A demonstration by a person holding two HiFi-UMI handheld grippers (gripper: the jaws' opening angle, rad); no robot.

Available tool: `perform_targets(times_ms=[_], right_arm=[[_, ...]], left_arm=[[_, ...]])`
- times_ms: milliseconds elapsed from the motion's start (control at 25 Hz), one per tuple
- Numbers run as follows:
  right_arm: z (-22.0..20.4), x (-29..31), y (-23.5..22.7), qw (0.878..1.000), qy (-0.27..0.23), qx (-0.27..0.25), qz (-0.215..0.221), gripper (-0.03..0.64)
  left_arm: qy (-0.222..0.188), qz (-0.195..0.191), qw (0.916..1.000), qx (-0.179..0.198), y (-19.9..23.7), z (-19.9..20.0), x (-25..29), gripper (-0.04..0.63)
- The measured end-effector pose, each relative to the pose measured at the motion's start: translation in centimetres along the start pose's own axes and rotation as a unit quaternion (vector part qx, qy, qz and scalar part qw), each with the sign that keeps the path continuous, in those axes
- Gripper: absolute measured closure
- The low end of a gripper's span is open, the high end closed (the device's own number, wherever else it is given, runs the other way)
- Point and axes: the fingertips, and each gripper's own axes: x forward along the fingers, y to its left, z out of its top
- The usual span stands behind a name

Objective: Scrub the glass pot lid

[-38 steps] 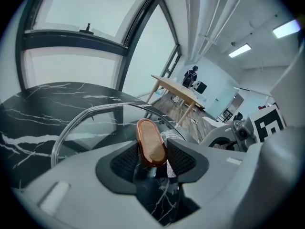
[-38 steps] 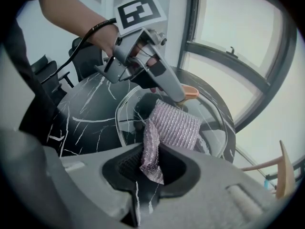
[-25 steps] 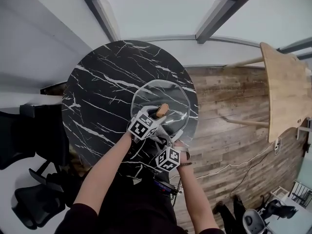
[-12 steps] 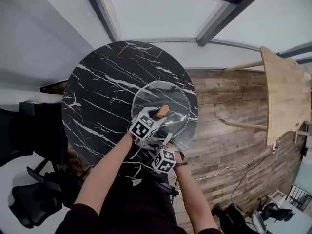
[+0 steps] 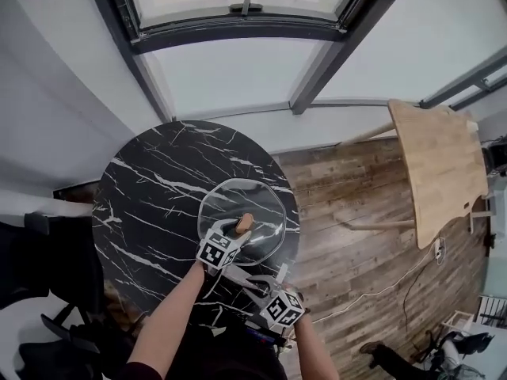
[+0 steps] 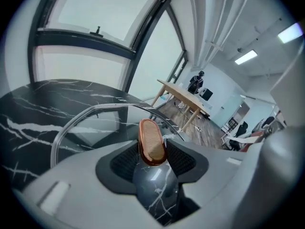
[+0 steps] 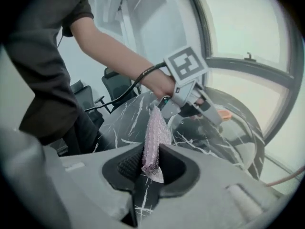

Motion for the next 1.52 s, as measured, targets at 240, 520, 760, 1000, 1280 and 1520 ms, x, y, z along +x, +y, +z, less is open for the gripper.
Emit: perform_targets(times_ms=[240, 520, 760, 1000, 1280, 1520], right_arm=[[2.1, -4.7, -2.5, 0.994, -0.082, 0.060, -0.048, 0.541], [1.5, -9.9, -14.1, 0.918, -0.166, 0.243, -0.264, 0.541], [-1.2, -6.7, -19.3, 0.885, -0.083, 0.325, -0.322, 0.541], [-1.0, -2.2, -20.5, 0.902, -0.027, 0.323, -0.286, 0.538], [0.9, -0.8, -22.9, 0.919, -0.003, 0.296, -0.259, 0.537], [2.8, 0.8, -25.1, 0.939, 0.027, 0.253, -0.232, 0.537]], left_arm=[[-0.023, 0.034, 0.9988, 0.026, 0.2, 0.5, -0.5, 0.405], [-0.102, 0.088, 0.9909, 0.007, 1.4, 2.1, -5.6, 0.444], [-0.143, 0.134, 0.9803, 0.023, 1.2, 1.7, -10.5, 0.594], [-0.164, 0.149, 0.9751, 0.005, 0.7, -0.2, -14.4, 0.594], [-0.169, 0.146, 0.9747, -0.007, 1.6, -1.6, -16.1, 0.594], [-0.191, 0.147, 0.9704, -0.010, 2.3, -0.6, -17.3, 0.594]])
